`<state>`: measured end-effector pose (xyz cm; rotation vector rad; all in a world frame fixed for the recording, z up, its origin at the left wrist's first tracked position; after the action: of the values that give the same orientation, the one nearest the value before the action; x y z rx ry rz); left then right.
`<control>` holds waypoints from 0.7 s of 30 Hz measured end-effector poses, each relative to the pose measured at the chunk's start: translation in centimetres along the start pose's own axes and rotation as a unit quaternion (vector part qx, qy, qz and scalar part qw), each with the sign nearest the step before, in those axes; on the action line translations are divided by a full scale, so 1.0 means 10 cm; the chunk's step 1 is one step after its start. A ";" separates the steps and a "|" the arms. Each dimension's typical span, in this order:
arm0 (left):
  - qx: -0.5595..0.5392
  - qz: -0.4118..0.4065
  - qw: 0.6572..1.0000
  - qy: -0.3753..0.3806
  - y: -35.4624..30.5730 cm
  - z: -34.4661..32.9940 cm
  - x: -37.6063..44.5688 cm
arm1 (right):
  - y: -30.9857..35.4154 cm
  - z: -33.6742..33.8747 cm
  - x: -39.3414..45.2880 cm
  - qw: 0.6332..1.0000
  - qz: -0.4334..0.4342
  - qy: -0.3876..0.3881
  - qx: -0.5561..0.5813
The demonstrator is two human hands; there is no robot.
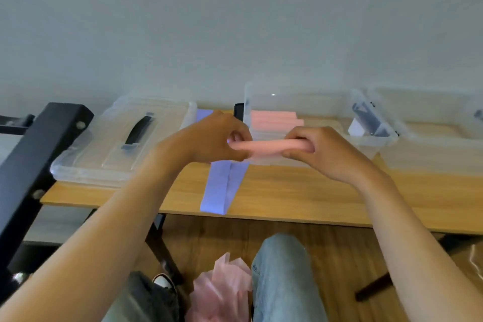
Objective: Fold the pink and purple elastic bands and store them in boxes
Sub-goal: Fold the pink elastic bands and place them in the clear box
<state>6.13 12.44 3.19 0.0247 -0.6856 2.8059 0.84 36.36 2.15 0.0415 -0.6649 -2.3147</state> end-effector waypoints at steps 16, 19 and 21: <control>0.287 0.001 0.958 0.015 0.01 -0.16 1.60 | -0.76 0.16 1.09 0.967 -0.007 0.021 -0.254; 0.342 -0.013 0.938 0.056 0.02 -0.33 1.85 | -0.94 0.07 1.29 0.952 -0.028 0.080 -0.294; 0.372 -0.012 0.926 0.068 0.03 -0.45 1.98 | -1.00 0.03 1.41 0.941 -0.031 0.113 -0.317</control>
<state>-12.89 18.90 0.58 -0.0228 0.4314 2.8255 -15.98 33.40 -0.14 0.0289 0.2162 -2.4295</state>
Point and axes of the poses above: each hand's wrist, its own x-axis towards the middle knuckle, its own z-axis out of the back of the hand, y = z × x, the point moved 3 cm from there along x, towards the middle knuckle, and after that the axes turned 2 degrees about z, right-handed, at the moved point
